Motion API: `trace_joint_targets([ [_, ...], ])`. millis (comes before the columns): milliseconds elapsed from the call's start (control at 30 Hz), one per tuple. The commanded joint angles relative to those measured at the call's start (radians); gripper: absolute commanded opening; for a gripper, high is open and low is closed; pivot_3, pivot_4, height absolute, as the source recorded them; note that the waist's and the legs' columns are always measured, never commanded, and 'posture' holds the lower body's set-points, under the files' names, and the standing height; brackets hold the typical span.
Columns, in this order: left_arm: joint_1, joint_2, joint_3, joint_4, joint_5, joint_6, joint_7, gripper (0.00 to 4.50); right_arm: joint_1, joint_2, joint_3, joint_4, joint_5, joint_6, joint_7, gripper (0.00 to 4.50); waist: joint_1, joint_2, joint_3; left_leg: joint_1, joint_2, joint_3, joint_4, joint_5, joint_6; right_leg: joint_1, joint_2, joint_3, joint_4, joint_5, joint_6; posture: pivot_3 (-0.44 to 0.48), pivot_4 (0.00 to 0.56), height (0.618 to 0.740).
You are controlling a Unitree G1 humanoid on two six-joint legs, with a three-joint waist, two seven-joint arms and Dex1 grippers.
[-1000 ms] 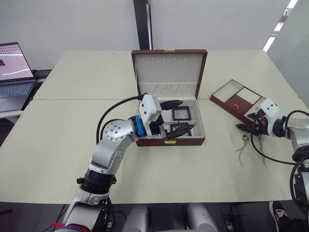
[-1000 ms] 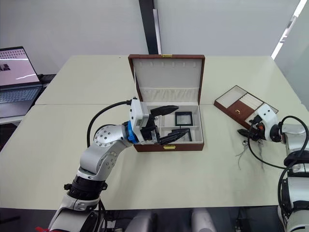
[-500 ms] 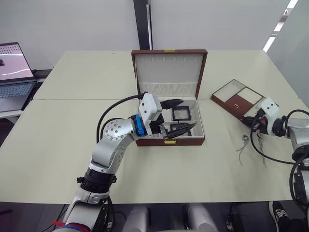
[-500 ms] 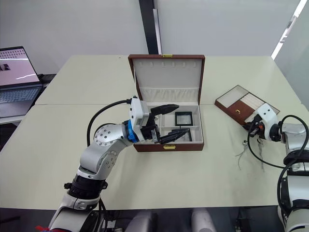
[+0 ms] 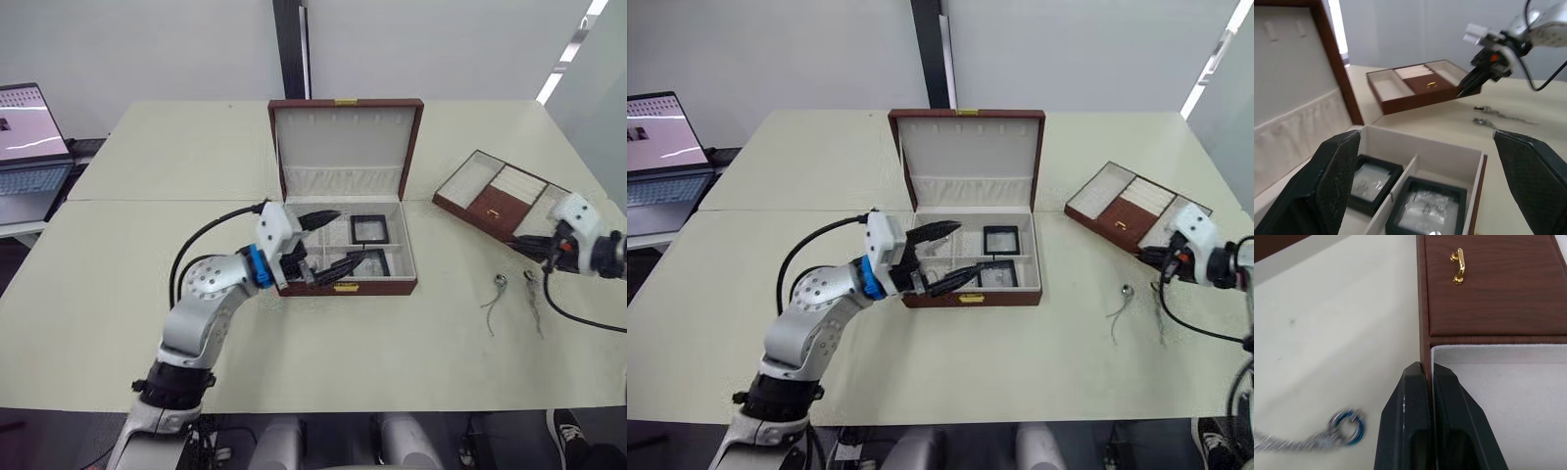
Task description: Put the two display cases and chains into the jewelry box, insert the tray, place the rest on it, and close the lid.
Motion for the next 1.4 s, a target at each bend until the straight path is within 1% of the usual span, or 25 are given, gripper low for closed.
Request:
trace_joint_targets([
  [33,0.054,0.03,0.062,-0.086,-0.028,-0.005,0.017,4.5,0.093,-0.071,-0.078,-0.276,0.103,0.117,0.054,0.01,-0.001,0.001,0.0,0.0,0.0,-0.001,0.0,0.0,0.001,0.0,0.0,0.0,0.0,0.0,0.0,0.0,0.15,0.74],
  [133,0.12,0.057,0.11,-0.125,-0.043,0.001,0.034,4.5,0.19,-0.119,-0.124,-0.455,0.169,0.222,0.078,0.01,0.0,0.001,0.0,0.0,0.0,-0.001,0.001,-0.001,0.001,0.0,0.0,0.0,0.0,0.001,0.001,0.0,0.15,0.74],
  [267,0.207,0.081,0.166,-0.165,-0.05,-0.015,0.054,4.5,0.267,-0.151,-0.157,-0.63,0.247,0.324,0.092,0.01,0.0,0.001,0.0,-0.001,0.0,-0.001,0.0,-0.001,0.002,0.0,0.0,-0.001,0.0,0.001,0.001,0.0,0.15,0.74],
  [367,0.257,0.089,0.197,-0.201,-0.06,-0.013,0.073,4.5,0.285,-0.167,-0.168,-0.701,0.288,0.37,0.093,0.01,0.002,0.001,0.0,-0.001,0.0,-0.001,0.0,-0.001,0.002,0.0,0.0,-0.002,-0.001,0.0,0.001,0.0,0.15,0.74],
  [467,0.291,0.091,0.207,-0.227,-0.063,-0.007,0.088,4.5,0.285,-0.181,-0.167,-0.722,0.304,0.386,0.095,0.01,0.005,0.001,0.0,-0.001,0.0,-0.001,0.001,-0.001,0.002,0.0,0.0,-0.001,-0.001,0.001,0.001,0.0,0.15,0.74],
  [533,0.318,0.084,0.225,-0.252,-0.068,-0.002,0.115,4.5,0.263,-0.178,-0.14,-0.743,0.321,0.393,0.092,0.01,0.005,0.001,0.0,-0.001,0.0,-0.001,0.001,-0.001,0.002,0.0,0.0,-0.002,-0.001,0.001,0.001,0.0,0.15,0.74],
  [667,0.396,0.071,0.244,-0.323,-0.08,0.009,0.171,4.5,0.187,-0.148,-0.038,-0.774,0.314,0.387,0.072,0.01,0.0,0.001,0.0,-0.002,0.0,-0.001,0.0,-0.001,0.002,0.0,0.0,-0.002,-0.001,0.001,0.001,0.0,0.15,0.74],
  [833,0.481,0.053,0.265,-0.382,-0.075,0.008,0.232,4.5,0.079,-0.09,0.066,-0.752,0.292,0.371,0.055,0.01,0.003,0.001,0.0,-0.001,0.0,-0.001,0.0,-0.001,0.002,0.0,0.0,-0.002,-0.001,0.001,0.001,0.0,0.15,0.74],
  [967,0.547,0.041,0.282,-0.437,-0.078,0.008,0.272,4.5,-0.015,-0.025,0.169,-0.732,0.254,0.355,0.048,0.01,0.004,0.001,0.0,-0.002,0.0,-0.002,0.0,-0.001,0.002,0.0,0.0,-0.002,-0.002,0.001,0.001,0.0,0.15,0.74],
  [1067,0.585,0.027,0.318,-0.455,-0.083,0.004,0.307,4.5,-0.084,0.045,0.233,-0.711,0.226,0.333,0.032,0.01,0.003,0.001,0.0,-0.002,0.0,-0.002,0.0,-0.001,0.002,0.0,0.0,-0.002,-0.002,0.001,0.001,0.0,0.15,0.74],
  [1233,0.641,0.009,0.333,-0.492,-0.076,-0.006,0.336,4.5,-0.162,0.126,0.318,-0.678,0.178,0.324,0.022,0.01,0.003,0.0,0.0,-0.002,0.0,-0.003,0.0,-0.001,0.002,0.0,0.0,-0.003,-0.002,0.001,0.001,0.0,0.15,0.74],
  [1400,0.686,-0.011,0.333,-0.516,-0.068,-0.017,0.36,4.5,-0.226,0.185,0.406,-0.63,0.095,0.323,-0.001,0.01,0.003,0.001,0.0,-0.003,0.0,-0.003,0.0,-0.001,0.001,-0.001,0.0,-0.003,-0.002,0.001,0.001,0.0,0.15,0.74],
])
